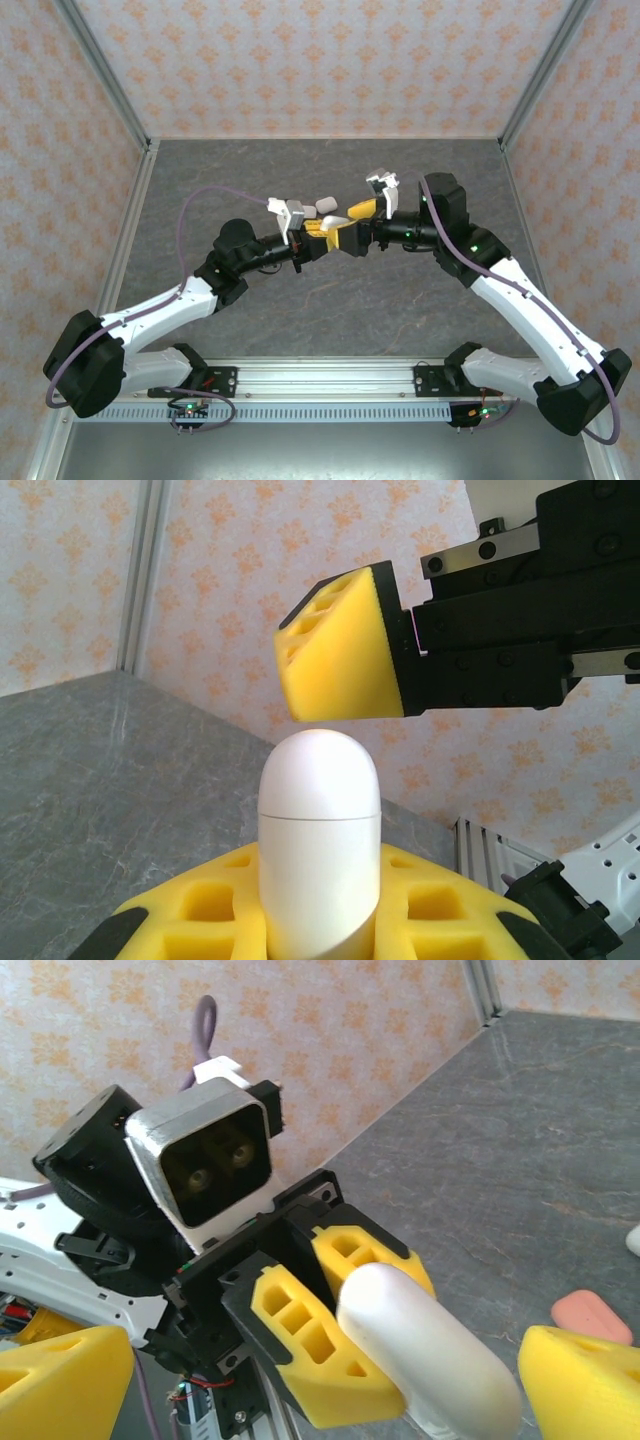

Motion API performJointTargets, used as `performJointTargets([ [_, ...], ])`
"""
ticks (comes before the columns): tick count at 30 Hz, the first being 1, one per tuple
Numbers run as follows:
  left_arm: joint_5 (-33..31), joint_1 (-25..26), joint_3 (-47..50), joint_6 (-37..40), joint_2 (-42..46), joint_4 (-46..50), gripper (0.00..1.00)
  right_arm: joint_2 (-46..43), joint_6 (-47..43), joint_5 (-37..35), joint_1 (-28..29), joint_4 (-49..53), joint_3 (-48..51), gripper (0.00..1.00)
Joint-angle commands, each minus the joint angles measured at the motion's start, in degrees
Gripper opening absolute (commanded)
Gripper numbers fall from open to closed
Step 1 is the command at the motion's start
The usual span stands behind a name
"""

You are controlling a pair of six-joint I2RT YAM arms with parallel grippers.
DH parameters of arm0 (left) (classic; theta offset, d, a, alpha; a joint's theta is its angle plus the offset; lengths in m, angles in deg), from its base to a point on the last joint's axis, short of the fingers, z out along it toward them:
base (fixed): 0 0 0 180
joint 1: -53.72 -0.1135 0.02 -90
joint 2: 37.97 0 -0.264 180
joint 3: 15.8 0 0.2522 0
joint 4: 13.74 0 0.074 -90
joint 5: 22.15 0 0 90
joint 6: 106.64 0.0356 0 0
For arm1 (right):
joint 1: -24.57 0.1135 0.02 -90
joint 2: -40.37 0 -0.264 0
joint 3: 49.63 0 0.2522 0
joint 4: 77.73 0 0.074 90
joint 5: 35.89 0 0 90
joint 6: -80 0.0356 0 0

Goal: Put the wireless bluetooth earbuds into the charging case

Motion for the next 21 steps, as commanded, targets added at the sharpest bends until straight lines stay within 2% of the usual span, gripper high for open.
performJointTargets([
  [1,-1.0,0.4,0.0,1.7,1.1,-0.3,0.0,-1.3,-1.3,-6.1,0.1,2.2,-0.5,0.99],
  [14,-8.5,0.3,-2.4,3.1,-2.0,9.0,0.0,-7.9,-0.5,-40.5,0.0,7.5,2.4,0.99],
  [17,-10.8,0.3,-3.8,3.0,-4.1,11.9,0.0,-8.9,0.4,-46.0,0.1,9.2,3.2,0.99],
  [21,-14.3,0.2,-6.6,2.1,-8.1,16.0,0.0,-10.1,2.0,-49.8,0.0,10.5,5.4,0.99],
])
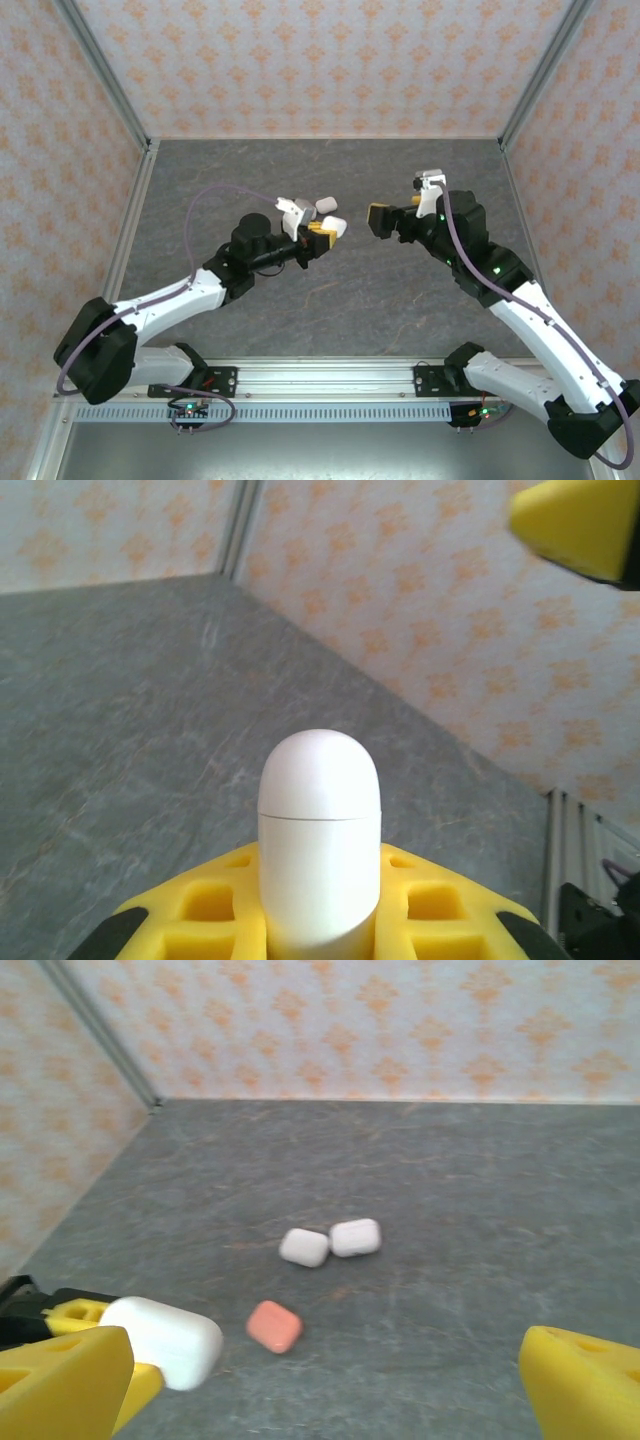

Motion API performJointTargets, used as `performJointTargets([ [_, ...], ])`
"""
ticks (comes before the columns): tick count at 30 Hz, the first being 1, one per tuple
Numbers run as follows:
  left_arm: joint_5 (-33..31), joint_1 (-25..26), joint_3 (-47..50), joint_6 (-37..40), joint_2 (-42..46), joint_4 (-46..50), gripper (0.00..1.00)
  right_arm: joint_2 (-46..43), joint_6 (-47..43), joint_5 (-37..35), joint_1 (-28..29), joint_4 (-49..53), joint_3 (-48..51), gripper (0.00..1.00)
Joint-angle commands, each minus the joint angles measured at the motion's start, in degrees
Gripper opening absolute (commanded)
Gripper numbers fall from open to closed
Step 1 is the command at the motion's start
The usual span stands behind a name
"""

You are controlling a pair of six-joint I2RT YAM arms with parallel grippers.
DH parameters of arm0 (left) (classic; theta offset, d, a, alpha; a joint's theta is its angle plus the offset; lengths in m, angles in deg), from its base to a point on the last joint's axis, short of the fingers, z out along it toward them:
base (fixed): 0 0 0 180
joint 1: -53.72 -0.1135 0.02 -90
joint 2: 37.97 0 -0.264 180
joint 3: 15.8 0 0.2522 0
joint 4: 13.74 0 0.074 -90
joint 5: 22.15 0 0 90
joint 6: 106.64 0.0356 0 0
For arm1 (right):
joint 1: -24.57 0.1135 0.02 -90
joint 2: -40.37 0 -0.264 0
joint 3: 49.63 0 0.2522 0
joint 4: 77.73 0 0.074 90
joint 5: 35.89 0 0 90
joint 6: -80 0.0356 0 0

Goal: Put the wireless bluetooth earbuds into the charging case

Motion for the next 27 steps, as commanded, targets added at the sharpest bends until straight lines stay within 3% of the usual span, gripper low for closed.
performJointTargets([
  [1,-5.3,0.2,-4.5,0.7,-3.4,5.2,0.0,-1.5,2.2,-7.7,0.0,2.4,2.5,0.99],
  [14,-8.0,-1.4,-20.3,-7.7,-26.5,11.3,0.0,-6.1,6.3,-8.3,0.1,2.6,9.8,0.99],
  [27,-10.1,-1.6,-24.6,-9.1,-34.8,15.4,0.01,-5.9,5.8,-8.6,0.0,1.2,12.9,0.99],
])
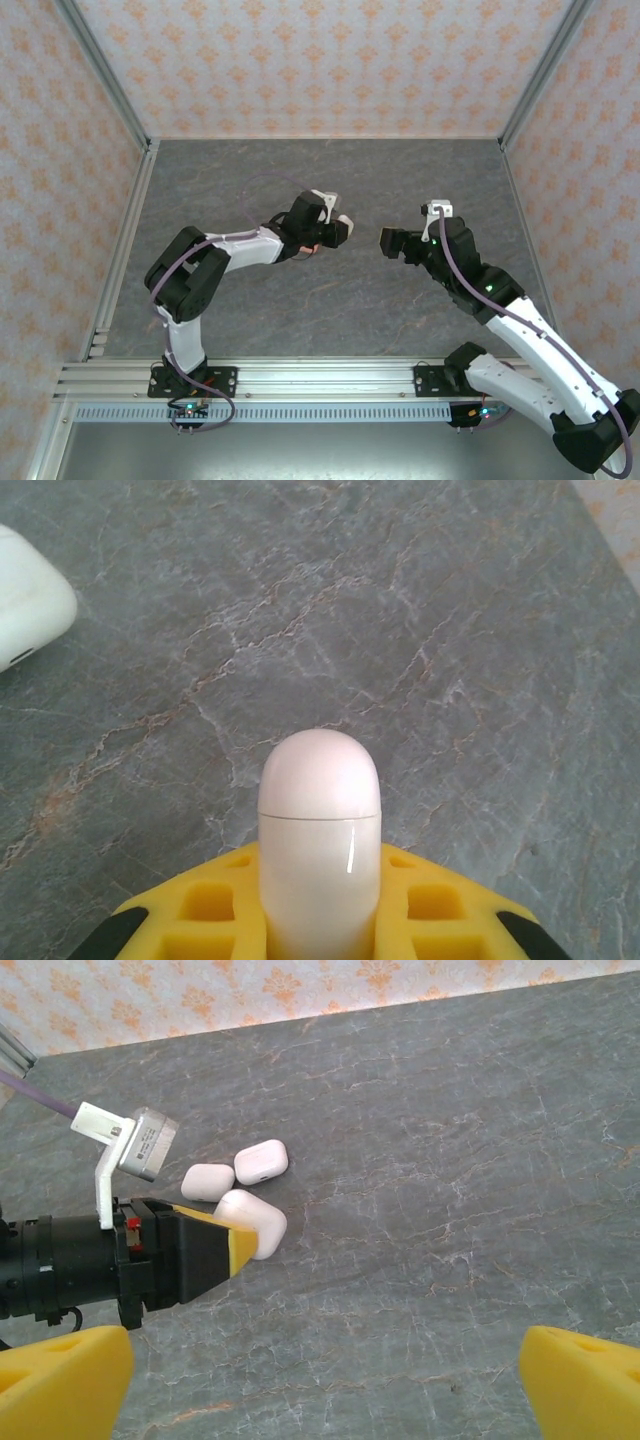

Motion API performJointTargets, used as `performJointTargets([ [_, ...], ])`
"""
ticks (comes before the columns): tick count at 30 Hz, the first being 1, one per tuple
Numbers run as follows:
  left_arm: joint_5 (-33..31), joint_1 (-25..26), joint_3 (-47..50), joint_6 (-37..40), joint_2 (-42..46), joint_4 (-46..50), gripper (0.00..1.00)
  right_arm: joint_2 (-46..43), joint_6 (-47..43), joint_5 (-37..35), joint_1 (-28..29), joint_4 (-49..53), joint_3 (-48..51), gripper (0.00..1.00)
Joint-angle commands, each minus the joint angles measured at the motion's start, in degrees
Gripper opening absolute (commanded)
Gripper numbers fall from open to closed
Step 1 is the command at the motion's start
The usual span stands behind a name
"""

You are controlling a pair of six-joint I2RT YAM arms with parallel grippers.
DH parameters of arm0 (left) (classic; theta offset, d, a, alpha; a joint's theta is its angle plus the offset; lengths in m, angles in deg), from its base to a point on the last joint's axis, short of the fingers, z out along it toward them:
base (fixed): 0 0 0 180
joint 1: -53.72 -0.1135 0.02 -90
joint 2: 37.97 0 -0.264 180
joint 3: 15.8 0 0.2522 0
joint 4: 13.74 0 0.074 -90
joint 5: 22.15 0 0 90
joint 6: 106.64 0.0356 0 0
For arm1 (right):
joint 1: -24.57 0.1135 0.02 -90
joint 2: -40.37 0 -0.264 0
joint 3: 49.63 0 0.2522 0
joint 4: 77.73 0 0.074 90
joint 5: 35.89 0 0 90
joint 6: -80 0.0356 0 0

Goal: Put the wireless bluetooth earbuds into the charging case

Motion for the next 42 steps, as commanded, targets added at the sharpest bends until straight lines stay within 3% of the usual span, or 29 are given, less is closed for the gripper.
performJointTargets([
  [1,-1.6,-0.2,-1.7,-1.2,-0.8,1.4,0.02,0.0,-0.4,-1.8,0.0,-0.4,0.6,0.99],
  [19,-0.5,-0.2,-1.1,-3.2,-3.8,2.1,0.06,3.1,-0.8,-1.3,0.0,-1.4,0.4,0.99],
  [42,-1.9,-0.2,-1.4,-2.4,-3.1,4.0,0.34,3.1,-1.8,-2.7,0.0,-0.3,0.9,0.99],
])
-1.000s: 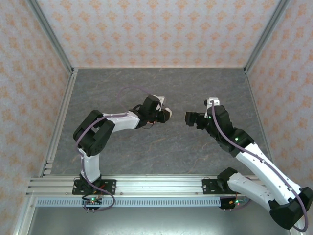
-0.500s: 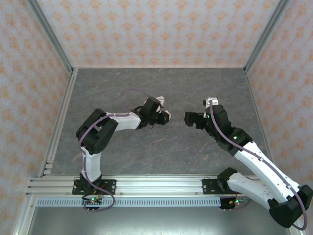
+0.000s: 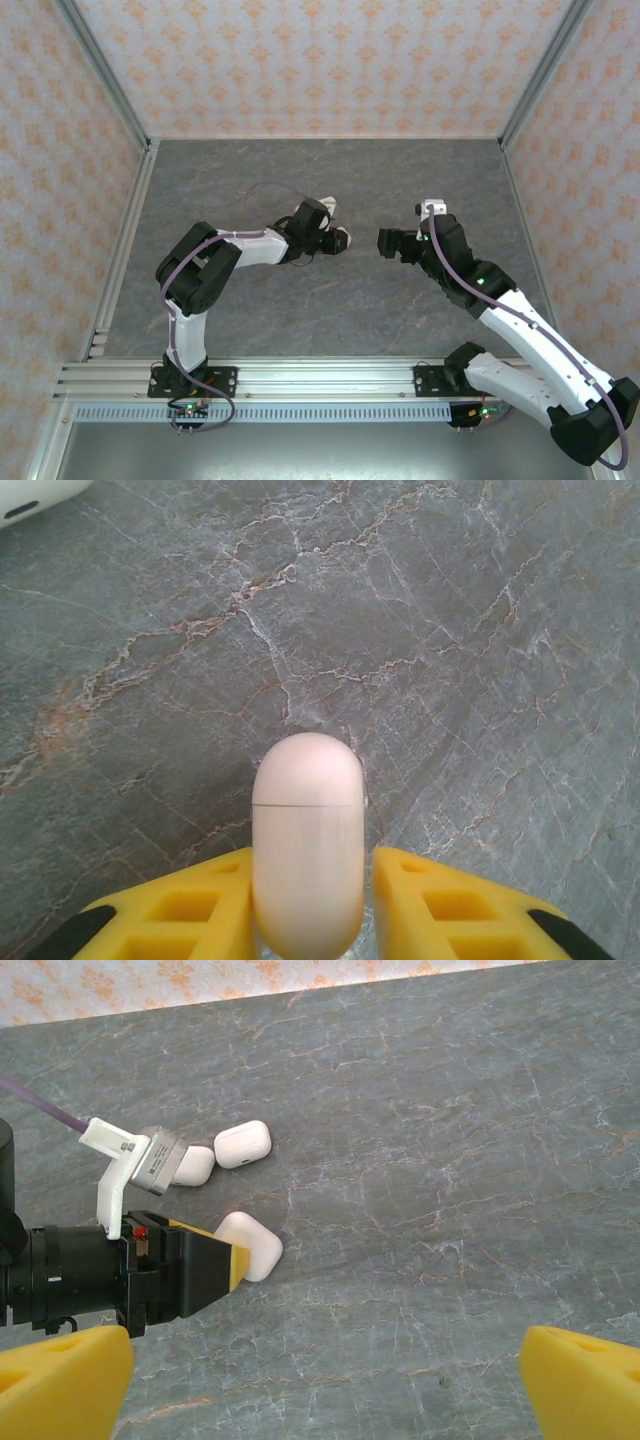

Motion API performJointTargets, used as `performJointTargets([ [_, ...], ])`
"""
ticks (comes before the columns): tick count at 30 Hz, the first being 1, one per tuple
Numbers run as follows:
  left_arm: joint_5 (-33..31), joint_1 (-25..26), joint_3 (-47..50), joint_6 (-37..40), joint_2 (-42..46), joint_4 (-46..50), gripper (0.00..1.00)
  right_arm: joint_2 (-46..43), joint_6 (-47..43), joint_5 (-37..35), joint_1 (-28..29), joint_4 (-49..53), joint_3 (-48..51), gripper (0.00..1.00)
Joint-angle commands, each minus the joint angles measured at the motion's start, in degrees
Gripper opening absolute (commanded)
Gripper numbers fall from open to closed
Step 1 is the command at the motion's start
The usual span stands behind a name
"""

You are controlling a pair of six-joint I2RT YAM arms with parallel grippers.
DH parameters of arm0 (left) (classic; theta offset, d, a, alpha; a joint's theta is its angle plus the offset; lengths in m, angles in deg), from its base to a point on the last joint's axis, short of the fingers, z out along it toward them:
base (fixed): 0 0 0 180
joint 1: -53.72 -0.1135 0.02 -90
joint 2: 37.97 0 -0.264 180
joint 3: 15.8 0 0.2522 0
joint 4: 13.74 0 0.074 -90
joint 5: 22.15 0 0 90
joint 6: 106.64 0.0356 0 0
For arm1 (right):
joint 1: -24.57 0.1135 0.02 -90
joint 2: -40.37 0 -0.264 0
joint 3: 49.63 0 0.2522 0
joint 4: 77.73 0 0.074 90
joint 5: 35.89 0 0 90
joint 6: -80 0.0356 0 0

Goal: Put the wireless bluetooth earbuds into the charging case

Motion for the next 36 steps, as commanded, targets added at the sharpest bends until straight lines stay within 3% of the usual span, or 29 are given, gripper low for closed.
performJointTargets([
  [1,-1.9,-0.2,-1.4,0.4,0.9,2.1,0.35,-0.2,-1.0,-1.9,0.0,-0.1,0.8,0.99],
  [10,-3.0,-0.3,-1.2,0.4,2.1,2.9,0.4,-0.3,-1.6,-1.9,0.0,0.5,0.9,0.99],
  [21,-4.0,-0.8,1.3,0.6,13.2,1.8,0.47,-0.9,-1.9,-5.2,0.0,2.6,1.1,0.99],
  [29,-9.5,-2.7,7.3,4.4,26.7,1.6,0.54,-3.5,-1.9,-13.4,-0.5,2.0,1.9,0.99],
  [36,-16.9,-5.8,15.1,8.9,39.9,1.6,0.65,-9.7,-2.6,-20.8,-5.8,-8.4,10.1,0.99],
])
